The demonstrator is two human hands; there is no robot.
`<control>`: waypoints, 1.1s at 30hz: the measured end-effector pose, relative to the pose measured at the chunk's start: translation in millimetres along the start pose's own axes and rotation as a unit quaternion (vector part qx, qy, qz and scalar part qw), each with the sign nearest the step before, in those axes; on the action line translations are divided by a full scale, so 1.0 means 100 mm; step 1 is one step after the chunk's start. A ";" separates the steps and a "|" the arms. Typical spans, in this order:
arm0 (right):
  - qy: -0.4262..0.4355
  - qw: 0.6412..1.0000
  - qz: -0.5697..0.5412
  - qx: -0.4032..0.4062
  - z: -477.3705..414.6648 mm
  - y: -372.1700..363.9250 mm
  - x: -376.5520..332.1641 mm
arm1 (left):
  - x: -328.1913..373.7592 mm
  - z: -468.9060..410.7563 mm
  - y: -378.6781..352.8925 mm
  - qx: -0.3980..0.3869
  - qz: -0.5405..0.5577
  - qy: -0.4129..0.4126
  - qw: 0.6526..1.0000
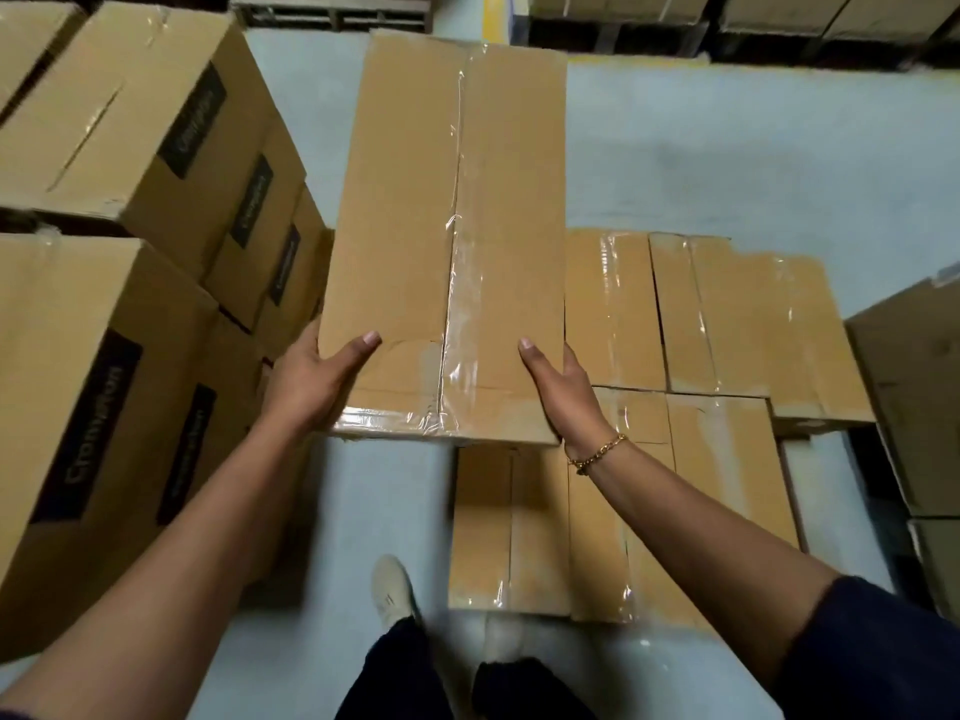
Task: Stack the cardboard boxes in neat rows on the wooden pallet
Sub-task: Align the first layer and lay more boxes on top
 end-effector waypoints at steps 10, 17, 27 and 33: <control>-0.015 0.997 0.029 0.071 1.59 1.28 0.86 | 0.90 1.61 -0.51 -0.048 -0.024 -0.032 0.998; -0.039 0.992 -0.003 0.119 2.44 1.93 1.94 | 1.02 2.72 -1.10 -0.129 -0.044 -0.037 0.990; -0.083 0.981 -0.037 0.171 3.31 3.16 3.37 | 1.42 4.20 -2.15 -0.215 -0.055 -0.050 0.974; -0.097 0.976 -0.057 0.187 3.46 4.25 4.10 | 1.85 4.85 -3.12 -0.242 -0.048 -0.061 0.967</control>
Point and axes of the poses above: each hand's wrist, its own z-axis away from the middle knuckle, its own y-axis out of the back of the hand, x = y × z, the point moved 6 cm from there along -z, towards the middle knuckle, and after that the axes turned 15 degrees about -y, right-handed, at the moved point
